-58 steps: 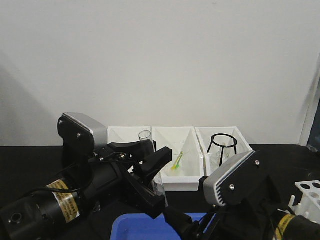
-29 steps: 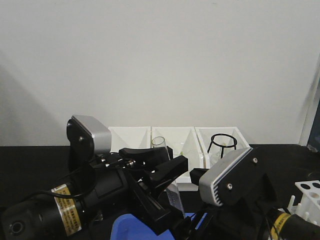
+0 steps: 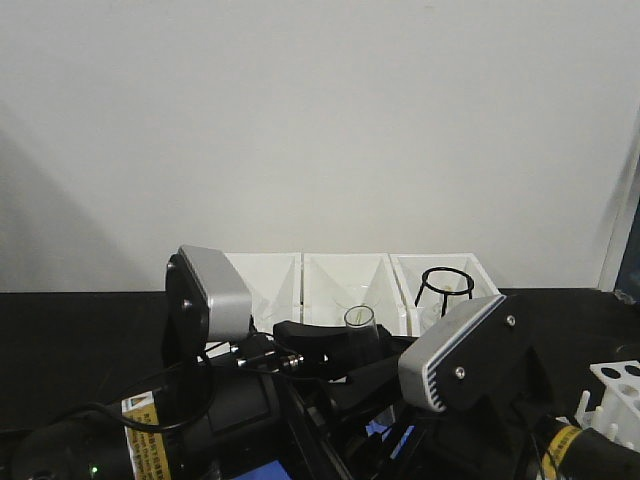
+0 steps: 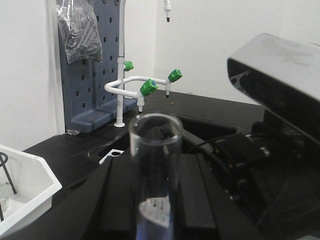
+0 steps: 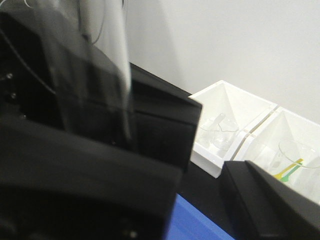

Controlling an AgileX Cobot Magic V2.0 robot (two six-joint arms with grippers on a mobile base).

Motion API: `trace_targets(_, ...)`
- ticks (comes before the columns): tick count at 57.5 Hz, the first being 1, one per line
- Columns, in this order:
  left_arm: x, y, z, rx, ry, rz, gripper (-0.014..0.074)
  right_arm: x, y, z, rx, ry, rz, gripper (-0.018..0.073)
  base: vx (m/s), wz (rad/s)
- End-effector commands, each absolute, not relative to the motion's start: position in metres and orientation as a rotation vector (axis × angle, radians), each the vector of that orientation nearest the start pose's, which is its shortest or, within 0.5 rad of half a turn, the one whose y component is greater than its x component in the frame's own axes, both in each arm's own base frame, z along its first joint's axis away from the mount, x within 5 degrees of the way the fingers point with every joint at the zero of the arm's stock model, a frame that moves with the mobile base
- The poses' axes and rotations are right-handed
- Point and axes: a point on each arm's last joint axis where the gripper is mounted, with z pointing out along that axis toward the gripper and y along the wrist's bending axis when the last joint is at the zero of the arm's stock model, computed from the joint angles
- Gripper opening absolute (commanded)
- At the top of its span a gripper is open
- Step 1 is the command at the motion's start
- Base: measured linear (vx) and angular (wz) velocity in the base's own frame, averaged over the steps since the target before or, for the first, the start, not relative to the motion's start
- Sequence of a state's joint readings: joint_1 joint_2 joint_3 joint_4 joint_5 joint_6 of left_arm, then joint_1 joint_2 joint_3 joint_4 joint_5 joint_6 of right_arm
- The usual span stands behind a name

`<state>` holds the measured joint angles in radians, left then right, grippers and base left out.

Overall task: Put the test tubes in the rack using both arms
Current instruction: 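Carry the upright test tube with the left gripper toward the right gripper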

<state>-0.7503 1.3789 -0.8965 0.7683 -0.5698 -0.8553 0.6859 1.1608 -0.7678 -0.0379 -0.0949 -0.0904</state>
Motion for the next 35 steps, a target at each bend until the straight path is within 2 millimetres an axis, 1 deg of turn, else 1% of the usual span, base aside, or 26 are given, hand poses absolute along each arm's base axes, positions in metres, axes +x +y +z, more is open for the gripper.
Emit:
trace_targets(1, 0.1954, -0.2335, 0.3591, 0.737, 1.335, -1.07, -0.002, 0.1978, 0.1633, 0.3491, -0.666, 1.515, 0.429, 0.0547, 0.0, 0.0)
trace_targets(16, 0.2001, -0.2318, 0.3537, 0.741, 1.392, -0.991, -0.0019, 0.1978, 0.1633, 0.3492, -0.666, 1.514, 0.429, 0.0436, 0.0, 0.0)
trace_targets(24, 0.2004, -0.2317, 0.3536, 0.762, 1.376, -0.958, -0.0018, 0.1978, 0.1633, 0.3492, -0.666, 1.514, 0.429, 0.0377, 0.0, 0.0)
trace_targets(35, 0.2005, -0.2317, 0.3535, 0.762, 1.376, -0.956, -0.0018, 0.1978, 0.1633, 0.3491, -0.666, 1.515, 0.429, 0.0328, 0.0, 0.0)
